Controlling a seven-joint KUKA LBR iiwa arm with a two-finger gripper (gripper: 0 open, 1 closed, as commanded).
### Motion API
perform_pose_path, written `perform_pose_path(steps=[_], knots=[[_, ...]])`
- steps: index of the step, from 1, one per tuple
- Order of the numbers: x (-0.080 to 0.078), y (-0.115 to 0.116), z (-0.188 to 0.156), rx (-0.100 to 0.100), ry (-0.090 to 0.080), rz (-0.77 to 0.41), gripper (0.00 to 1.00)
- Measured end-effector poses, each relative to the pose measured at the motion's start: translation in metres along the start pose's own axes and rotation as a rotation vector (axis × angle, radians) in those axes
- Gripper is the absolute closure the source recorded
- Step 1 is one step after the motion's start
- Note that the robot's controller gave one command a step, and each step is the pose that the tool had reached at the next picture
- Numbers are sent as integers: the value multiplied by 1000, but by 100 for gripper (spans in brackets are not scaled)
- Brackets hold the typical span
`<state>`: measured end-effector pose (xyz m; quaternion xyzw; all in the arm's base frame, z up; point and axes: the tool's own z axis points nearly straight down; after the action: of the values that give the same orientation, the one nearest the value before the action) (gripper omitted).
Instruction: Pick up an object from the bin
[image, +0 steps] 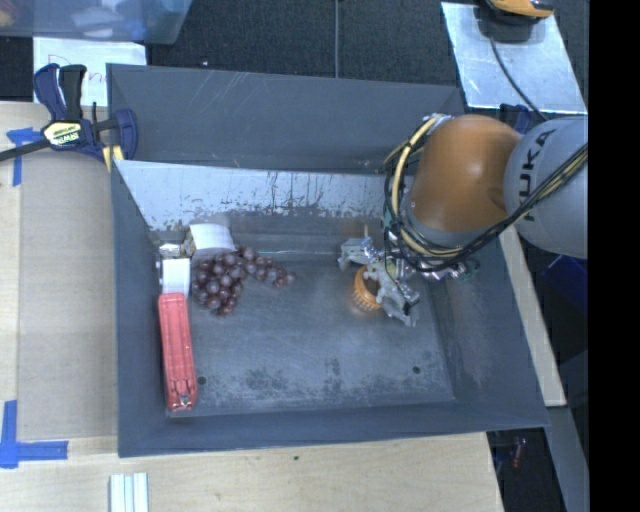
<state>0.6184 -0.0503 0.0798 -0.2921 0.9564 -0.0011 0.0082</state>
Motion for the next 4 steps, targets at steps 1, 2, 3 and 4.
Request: perform_pose_path(steps=[1,2,3,4], knots=[[27,-61,5,2,-2,-148,100],[27,-61,5,1,-1,-147,100],[27,-58,-30,-7,3,-148,100],[27,-62,-91,1,0,-146,100]])
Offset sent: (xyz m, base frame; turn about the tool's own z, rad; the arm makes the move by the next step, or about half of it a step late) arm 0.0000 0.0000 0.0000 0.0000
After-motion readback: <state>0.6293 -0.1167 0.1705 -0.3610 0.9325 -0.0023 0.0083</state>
